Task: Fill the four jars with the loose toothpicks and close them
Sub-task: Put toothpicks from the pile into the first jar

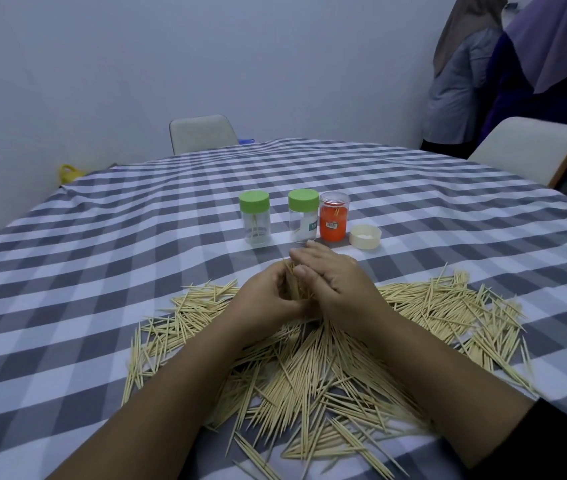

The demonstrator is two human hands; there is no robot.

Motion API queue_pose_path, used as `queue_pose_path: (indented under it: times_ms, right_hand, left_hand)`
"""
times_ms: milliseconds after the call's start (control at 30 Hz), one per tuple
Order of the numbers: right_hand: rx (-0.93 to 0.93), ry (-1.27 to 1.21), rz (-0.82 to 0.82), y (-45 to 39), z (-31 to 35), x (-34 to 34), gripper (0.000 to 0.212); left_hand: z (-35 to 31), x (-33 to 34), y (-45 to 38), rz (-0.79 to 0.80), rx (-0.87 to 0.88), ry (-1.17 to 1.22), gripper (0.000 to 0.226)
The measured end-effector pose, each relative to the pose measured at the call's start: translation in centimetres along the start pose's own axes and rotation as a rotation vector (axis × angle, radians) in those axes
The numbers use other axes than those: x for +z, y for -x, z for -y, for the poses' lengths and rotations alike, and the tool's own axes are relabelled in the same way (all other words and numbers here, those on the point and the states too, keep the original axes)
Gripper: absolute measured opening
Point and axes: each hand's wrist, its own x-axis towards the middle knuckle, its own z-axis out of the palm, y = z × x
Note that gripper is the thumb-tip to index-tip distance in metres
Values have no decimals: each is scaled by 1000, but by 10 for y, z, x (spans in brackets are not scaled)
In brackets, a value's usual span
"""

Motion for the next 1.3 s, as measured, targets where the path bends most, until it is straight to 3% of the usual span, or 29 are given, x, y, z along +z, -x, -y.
queue_pose_path:
  times_ms: [133,233,400,533,633,767,1000,1167,1300]
  right_hand:
    - [23,-69,-36,1,3,-13,39]
    - [83,-102,-12,2,1,-25,41]
    - [148,-39,143,5,-2,-29,41]
    - [217,-65,127,2,1,-38,40]
    - [313,138,244,0,-6,-51,42]
    - [346,470,467,2,-12,-50,45]
    - [356,506,577,4,-4,-52,42]
    - [370,523,631,7,-1,-54,52]
    - [310,598,588,8,-3,-48,36]
  left_hand:
    - [-3,0,3,-22,16,-74,109]
    - [-8,0,7,-72,77,-234,114]
    - [-9,2,9,-78,184,-498,101]
    - [-13,-9,12,-35,110,-329,99]
    - [-13,-28,13,-73,44,-278,74]
    - [-7,-35,11,-137,-23,-511,49]
    - [2,-25,6,-15,-40,-649,33]
    - [0,-18,5,60,-49,-820,53]
    - [0,-16,3,54,-17,-912,38]
